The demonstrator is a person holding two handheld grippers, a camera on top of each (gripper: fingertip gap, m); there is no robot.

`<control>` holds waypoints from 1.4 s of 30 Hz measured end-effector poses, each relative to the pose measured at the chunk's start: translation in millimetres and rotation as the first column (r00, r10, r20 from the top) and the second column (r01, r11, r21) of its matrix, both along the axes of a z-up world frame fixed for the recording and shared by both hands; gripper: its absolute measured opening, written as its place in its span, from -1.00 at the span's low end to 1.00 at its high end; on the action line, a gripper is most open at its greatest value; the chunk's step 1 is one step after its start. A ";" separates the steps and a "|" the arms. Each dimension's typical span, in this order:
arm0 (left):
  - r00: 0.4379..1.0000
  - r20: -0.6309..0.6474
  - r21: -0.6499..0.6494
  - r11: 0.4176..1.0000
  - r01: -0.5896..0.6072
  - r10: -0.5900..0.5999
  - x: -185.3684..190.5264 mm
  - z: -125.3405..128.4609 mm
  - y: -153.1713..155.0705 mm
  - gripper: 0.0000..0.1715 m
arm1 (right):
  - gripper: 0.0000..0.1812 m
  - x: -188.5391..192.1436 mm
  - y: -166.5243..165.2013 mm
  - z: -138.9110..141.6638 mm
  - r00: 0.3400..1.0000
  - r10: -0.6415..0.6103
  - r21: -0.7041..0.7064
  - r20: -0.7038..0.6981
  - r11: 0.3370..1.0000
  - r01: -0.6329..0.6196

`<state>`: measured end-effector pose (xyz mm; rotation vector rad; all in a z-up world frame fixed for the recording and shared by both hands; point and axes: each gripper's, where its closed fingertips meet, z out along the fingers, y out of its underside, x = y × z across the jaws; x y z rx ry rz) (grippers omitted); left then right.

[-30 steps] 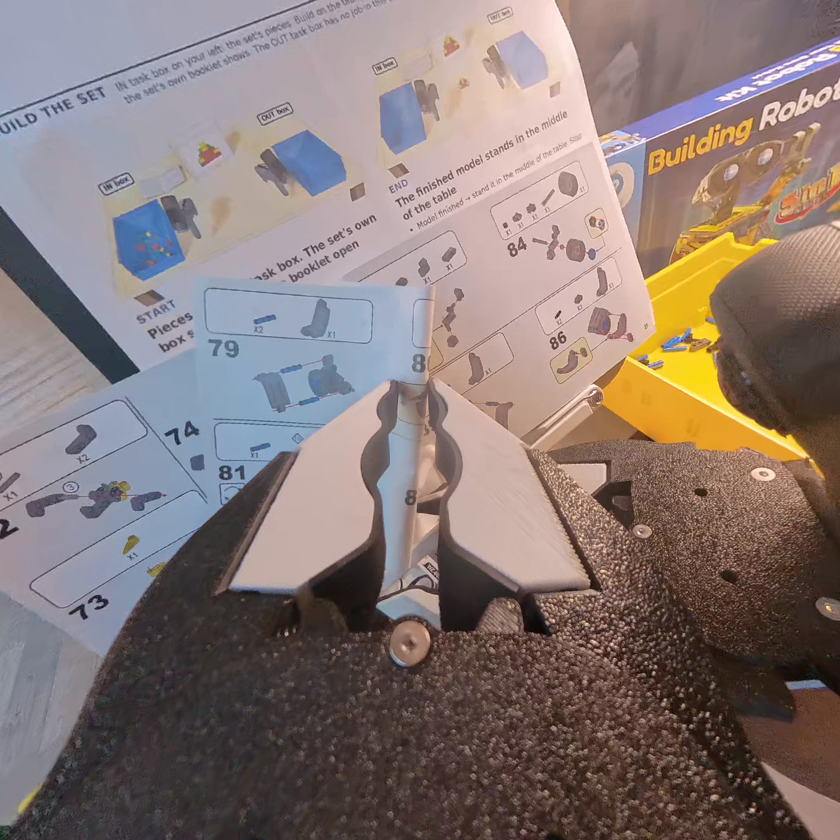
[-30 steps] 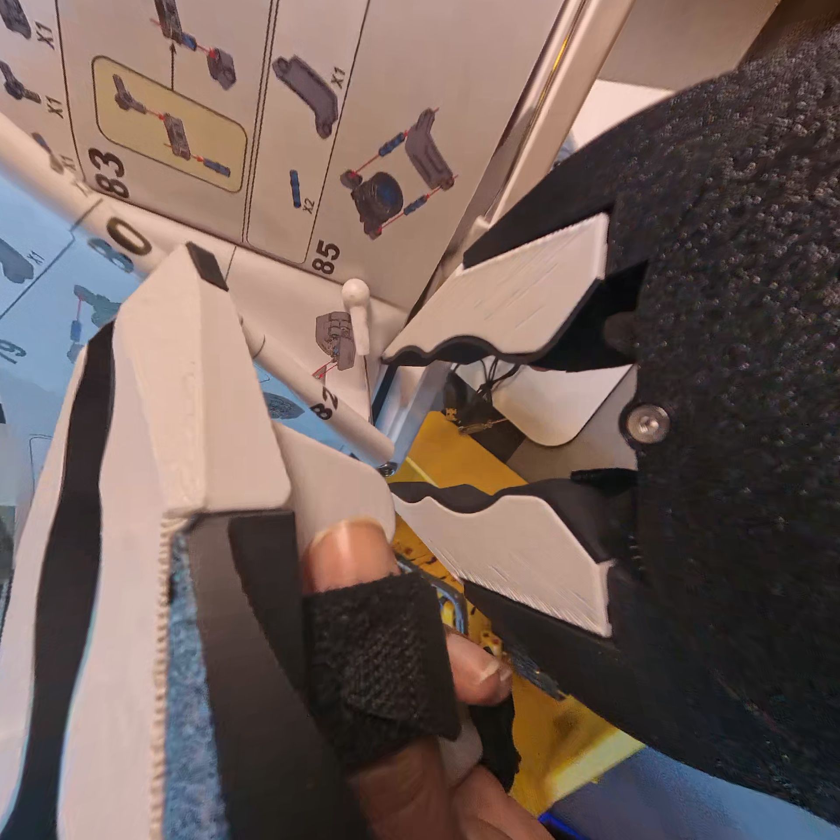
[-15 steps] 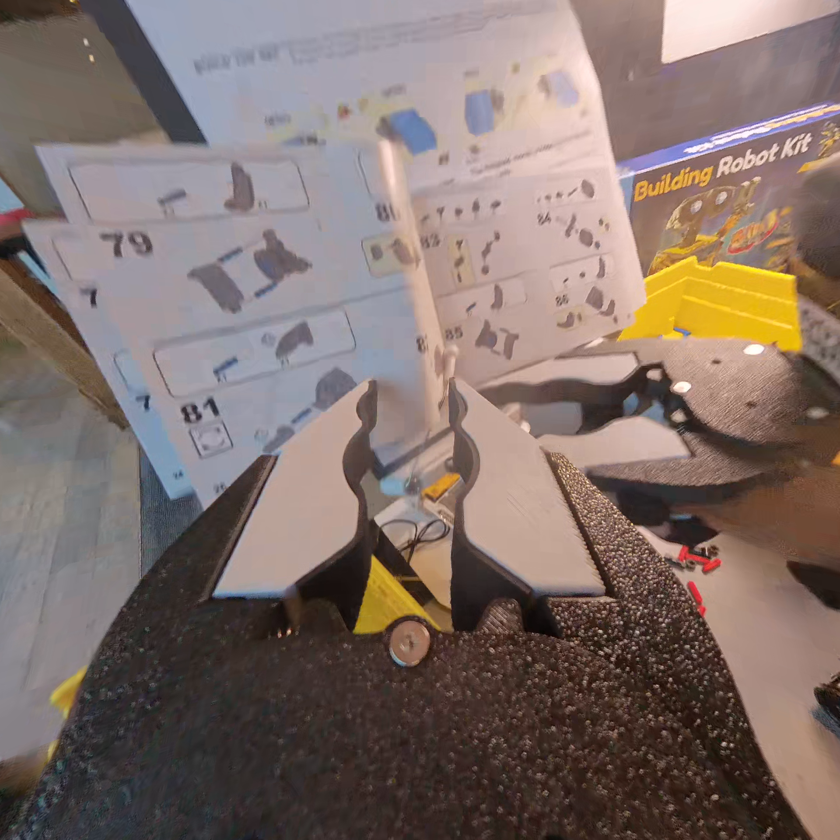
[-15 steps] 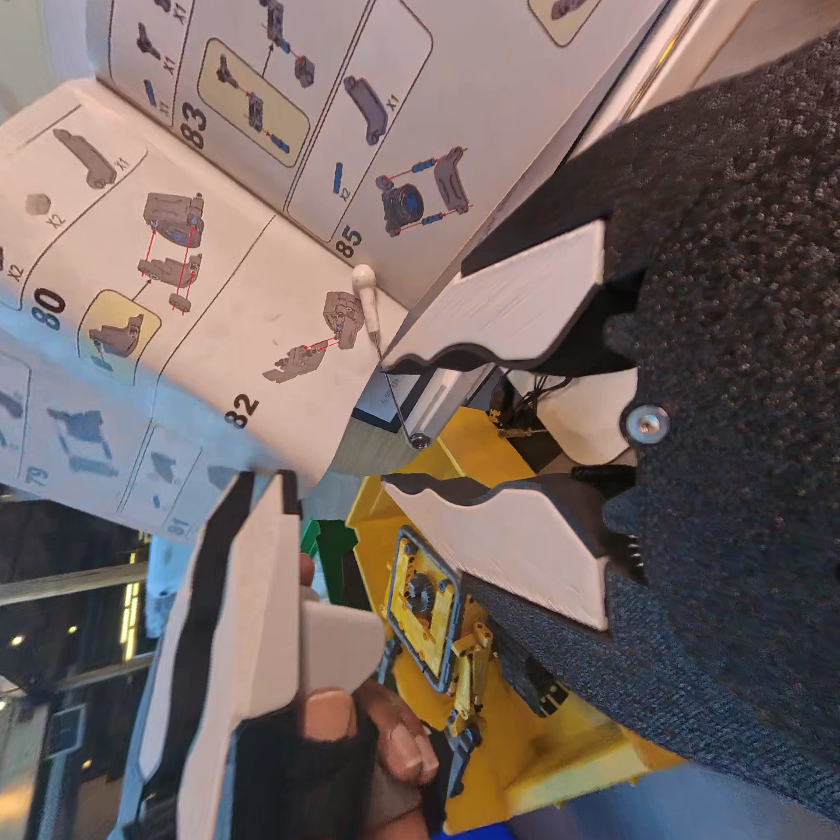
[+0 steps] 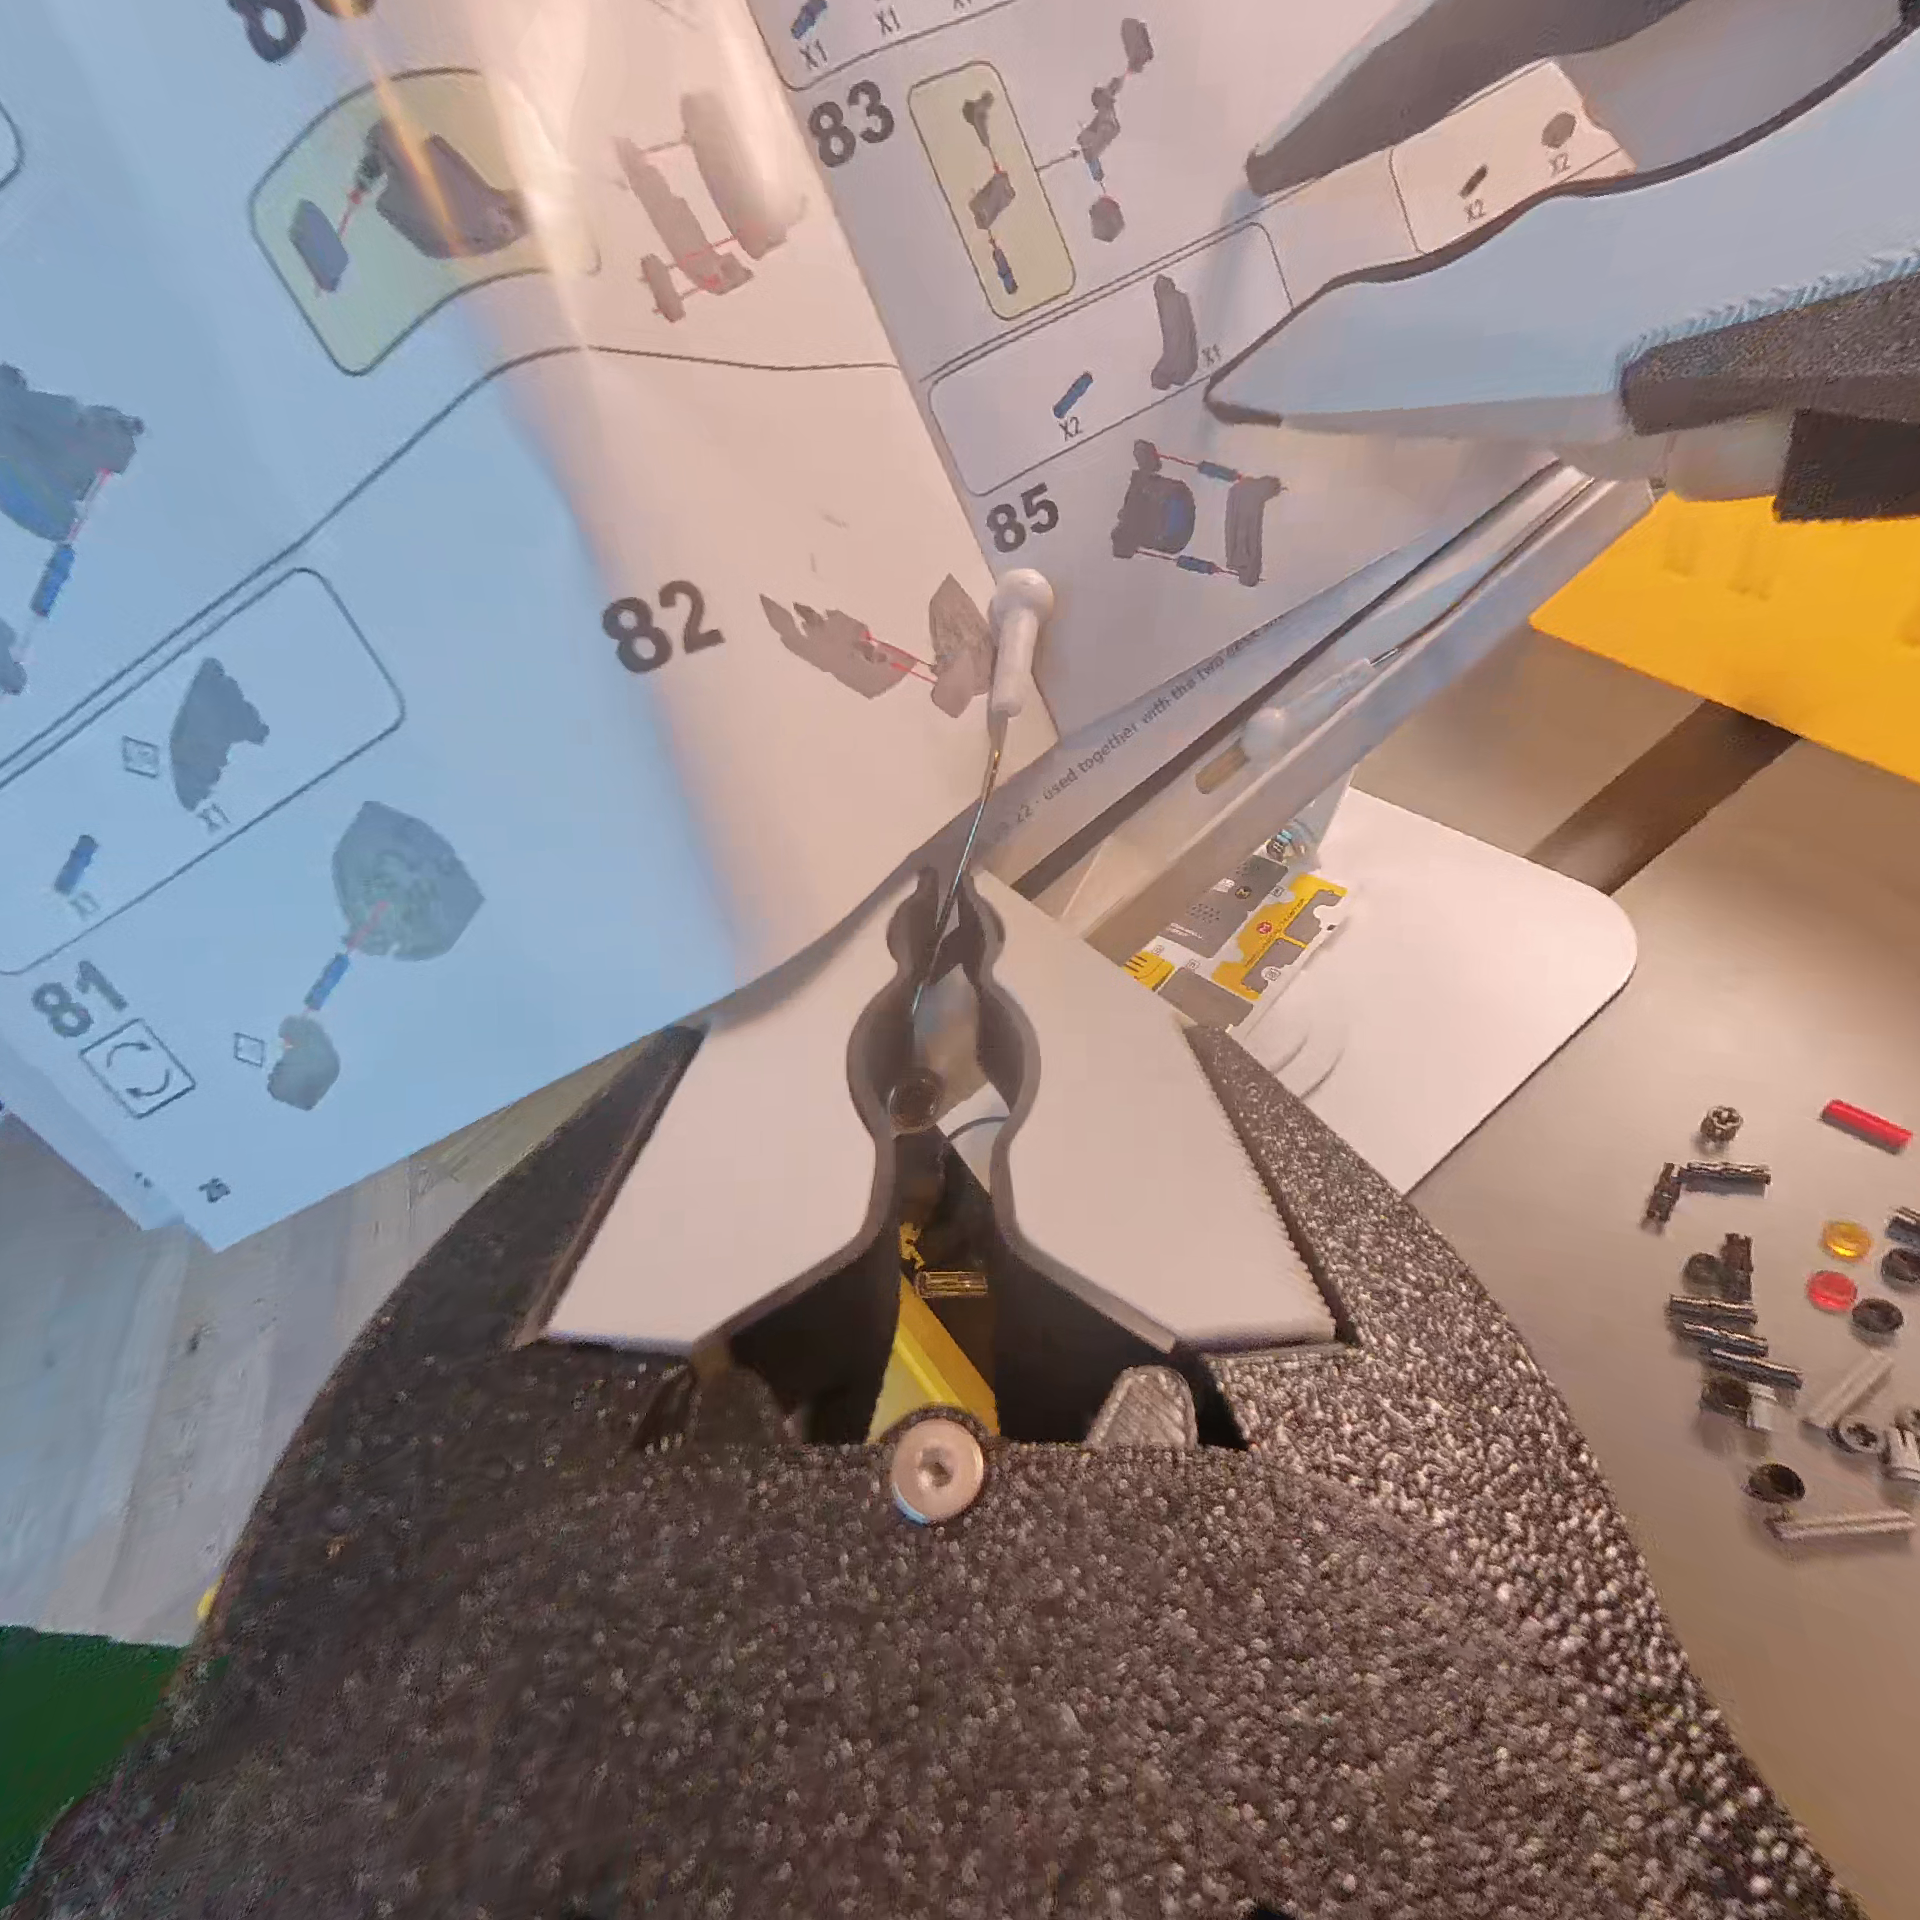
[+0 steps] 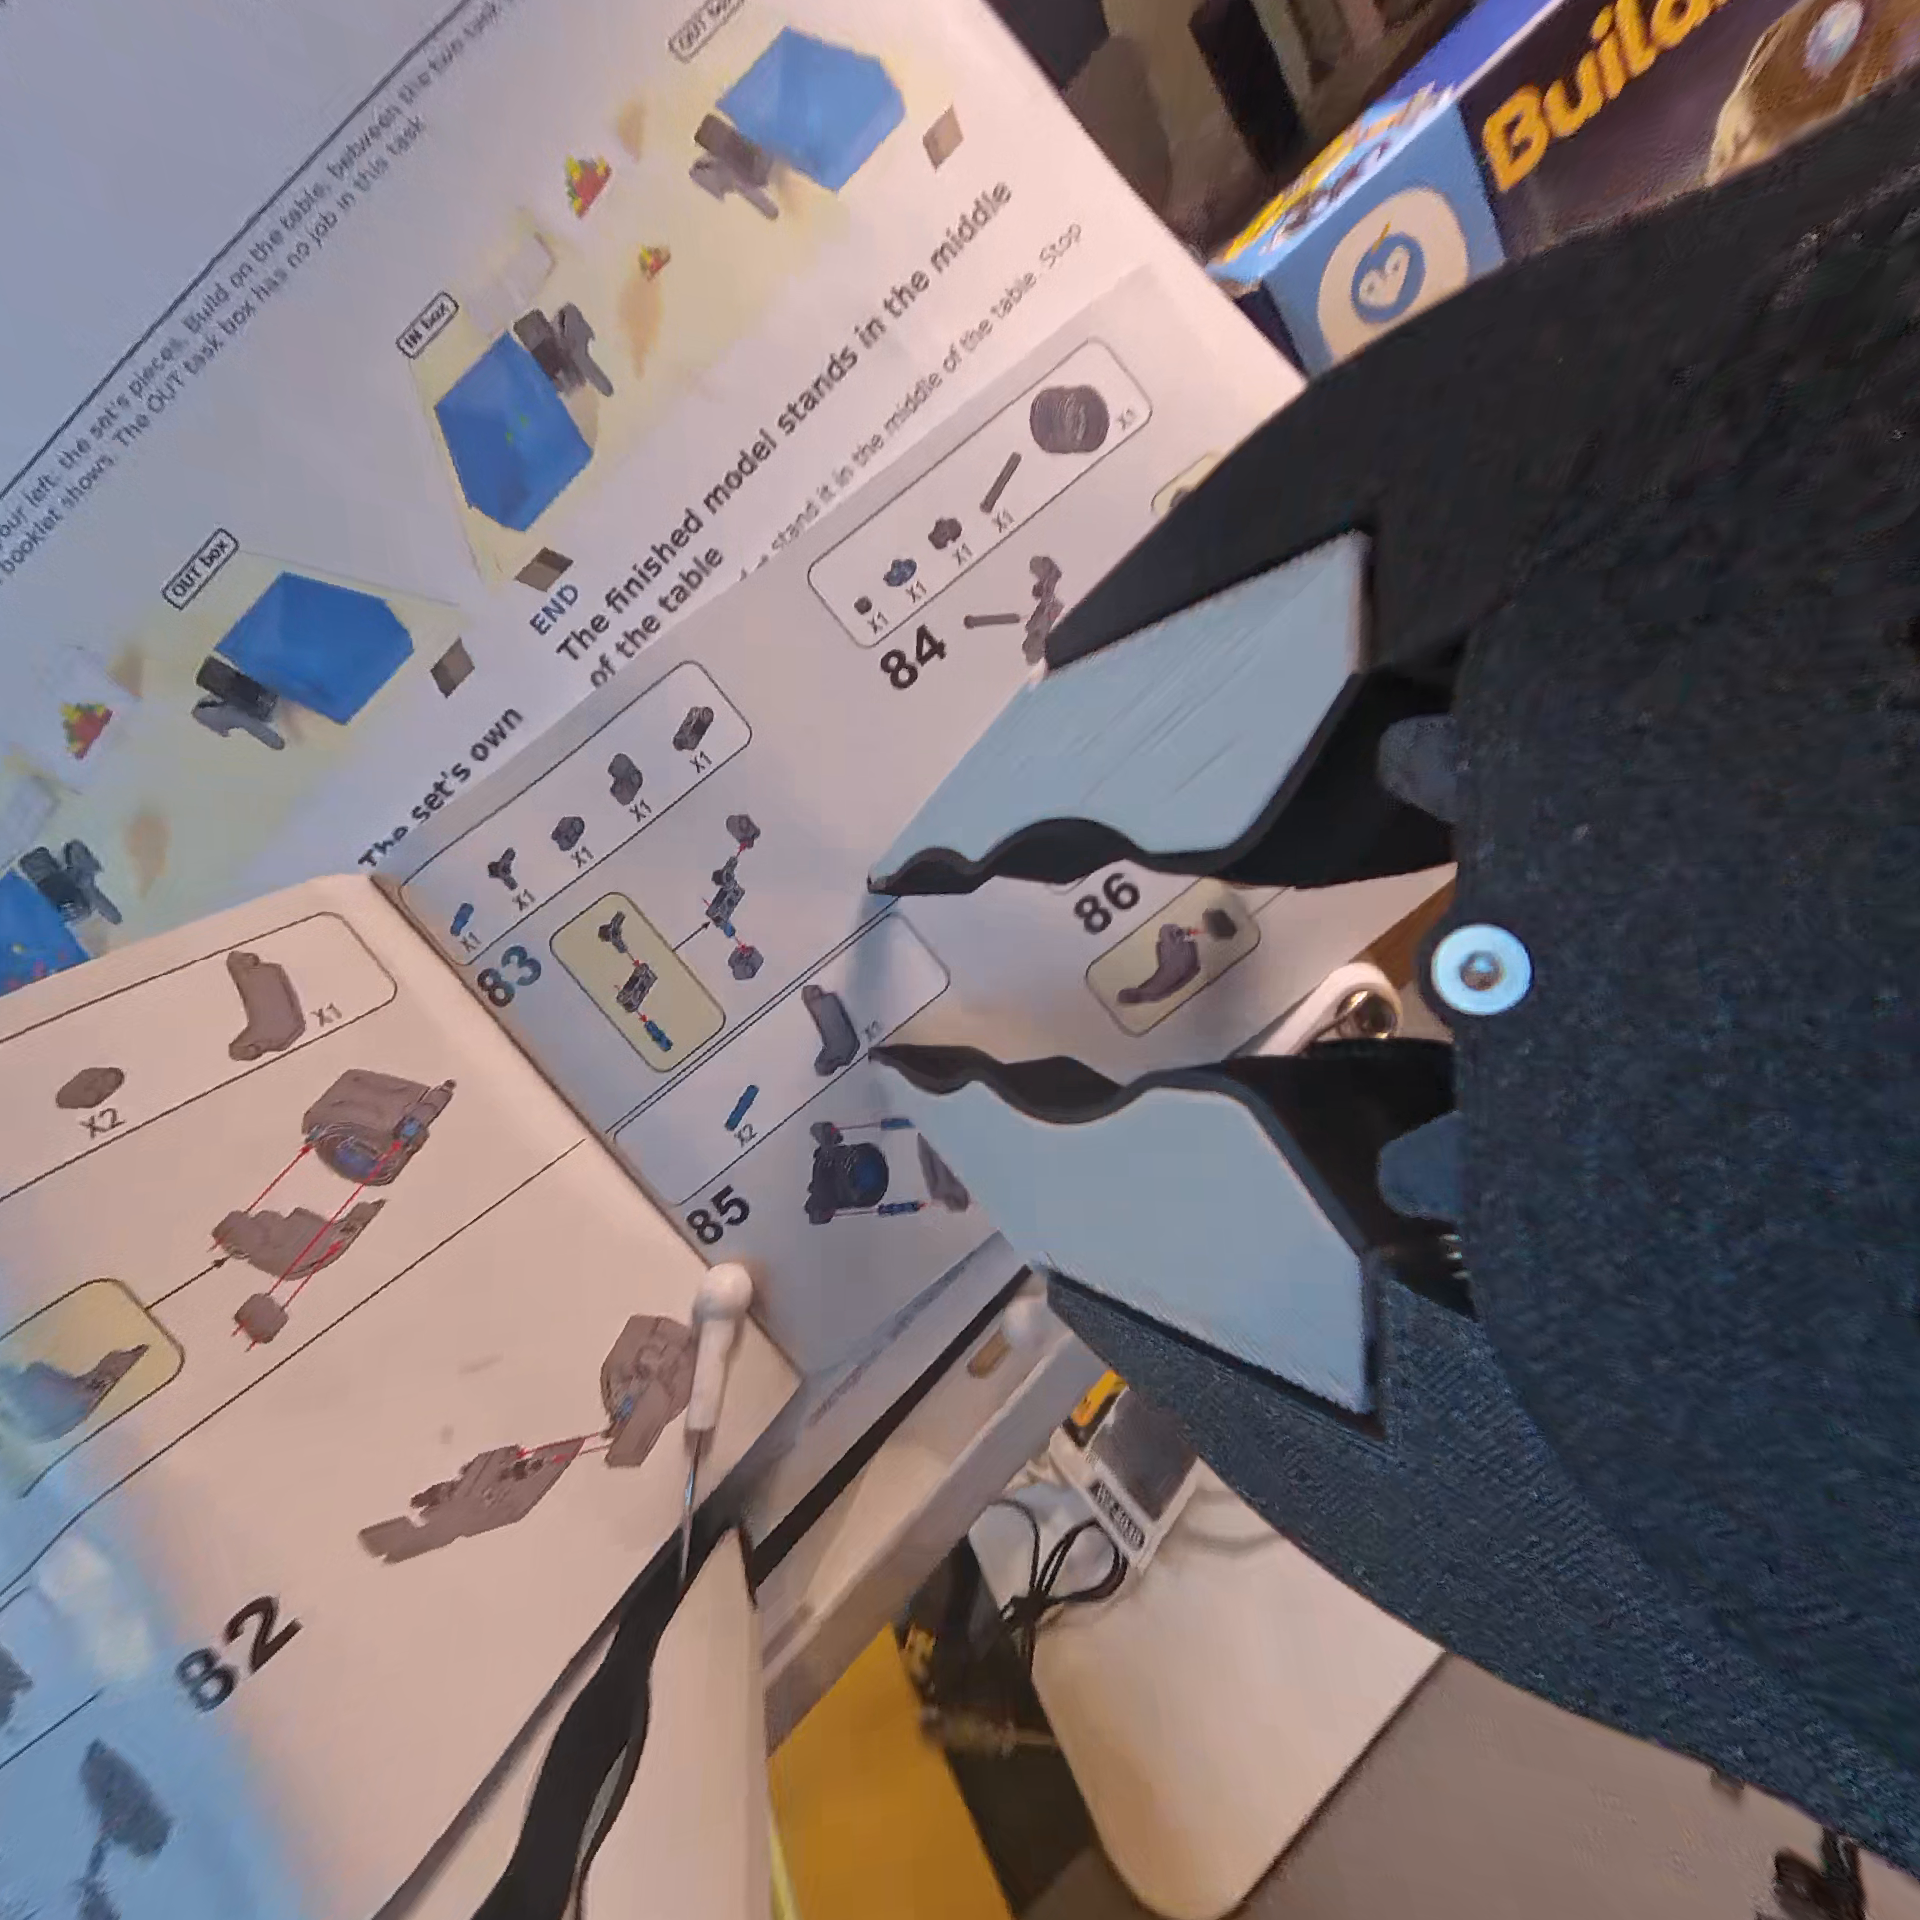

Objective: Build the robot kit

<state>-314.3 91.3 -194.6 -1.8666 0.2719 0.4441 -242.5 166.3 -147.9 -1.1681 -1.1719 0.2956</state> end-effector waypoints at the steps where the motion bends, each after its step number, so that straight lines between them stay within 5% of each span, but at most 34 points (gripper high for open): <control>1: 1.000 0.020 0.017 1.000 -0.002 0.001 -0.1 0.5 -1.2 -0.97 | -0.72 3.1 2.7 -0.6 1.000 -0.014 0.046 0.019 0.999 0.013; 5: 0.992 0.119 0.149 0.987 -0.058 0.040 -9.4 10.9 -11.3 -1.00 | -0.71 19.5 11.5 -5.1 0.998 -0.046 0.060 0.039 0.997 0.044; 7: 0.959 0.278 0.181 0.977 -0.116 0.063 -21.7 11.6 -18.1 -0.99 | -0.75 29.4 19.3 -9.9 0.997 -0.054 0.022 0.049 0.998 0.053; 14: 0.666 0.746 0.144 0.968 -0.205 0.030 -31.7 1.6 -36.1 -0.95 | -0.71 37.8 18.6 -18.4 0.995 -0.002 0.015 0.103 1.000 0.000; 21: 0.475 0.879 0.146 0.965 -0.216 -0.027 -25.8 -6.4 -56.0 -0.84 | -0.18 -13.3 -40.7 21.5 0.991 0.129 -0.086 -0.032 0.988 -0.131; 25: 0.575 0.817 0.221 0.940 -0.259 -0.034 -19.9 13.8 -73.1 -0.75 | 0.03 -55.3 -43.7 8.6 0.997 0.078 -0.126 0.002 0.989 -0.077; 28: 0.690 0.723 0.277 0.928 -0.251 -0.029 -17.0 32.0 -79.5 -0.71 | -0.22 -56.2 -40.7 7.6 0.999 0.042 -0.046 0.009 0.998 -0.042; 32: 0.797 0.603 0.288 0.937 -0.197 -0.018 -15.2 42.9 -67.3 -0.61 | -0.62 -42.8 -41.6 12.5 0.986 0.153 -0.145 -0.066 0.976 -0.162; 42: 0.813 0.567 0.275 0.961 -0.037 -0.131 9.8 61.1 -8.2 -0.24 | -0.68 5.2 -18.3 12.2 0.935 0.294 -0.429 -0.196 0.832 -0.352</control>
